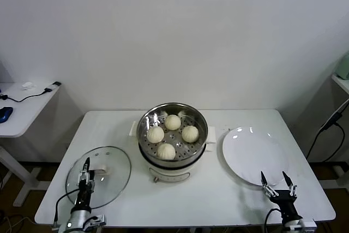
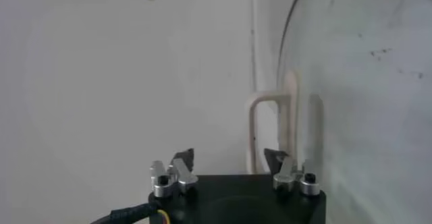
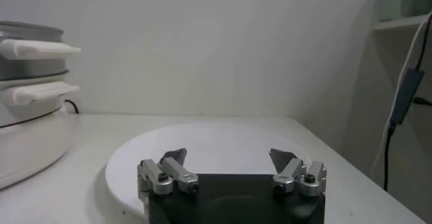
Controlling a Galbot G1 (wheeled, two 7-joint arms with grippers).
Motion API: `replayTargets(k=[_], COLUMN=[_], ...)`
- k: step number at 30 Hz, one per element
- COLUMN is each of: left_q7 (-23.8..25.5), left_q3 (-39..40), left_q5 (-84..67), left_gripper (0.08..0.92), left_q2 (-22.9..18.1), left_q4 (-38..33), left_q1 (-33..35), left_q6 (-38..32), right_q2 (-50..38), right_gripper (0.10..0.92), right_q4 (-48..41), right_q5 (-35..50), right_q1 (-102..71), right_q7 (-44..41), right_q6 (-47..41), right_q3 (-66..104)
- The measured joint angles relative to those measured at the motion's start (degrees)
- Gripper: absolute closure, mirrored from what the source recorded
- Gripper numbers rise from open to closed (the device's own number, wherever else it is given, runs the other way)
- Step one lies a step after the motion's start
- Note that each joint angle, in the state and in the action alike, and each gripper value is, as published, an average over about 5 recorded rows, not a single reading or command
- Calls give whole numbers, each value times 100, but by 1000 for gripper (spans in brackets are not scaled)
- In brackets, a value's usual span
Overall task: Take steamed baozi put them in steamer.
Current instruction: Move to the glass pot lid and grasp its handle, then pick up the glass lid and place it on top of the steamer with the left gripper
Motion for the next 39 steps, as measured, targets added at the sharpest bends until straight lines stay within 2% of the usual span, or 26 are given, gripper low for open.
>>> replayTargets(k=[16,19,29,34,39], left_q7=[-73,-71,286,819,1560], left_q3=[-46,-81,-252,-280,-214], left_q5=[1,-50,-681,-1190,-1630], left_gripper=[792,853,864,864,864], left_q2=[-51,-27,248,567,952], left_q4=[126,57,-688,-1397,-2240], left_q1=[-63,-33,187,262,232], left_q6=[-33,-94,-310,-79,549], right_q2=[121,137,146,140,154], right_gripper=[203,203,203,203,203], right_q4=[21,43,57,64,102], right_q5=[-94,-113,-194,-299,-439], right_q1=[-21,-34,-40,-3,44], right_q7=[-31,-39,-2,38,81], right_q6=[41,57,56,-13,-97], right_q3=[-7,-7,46,75,96])
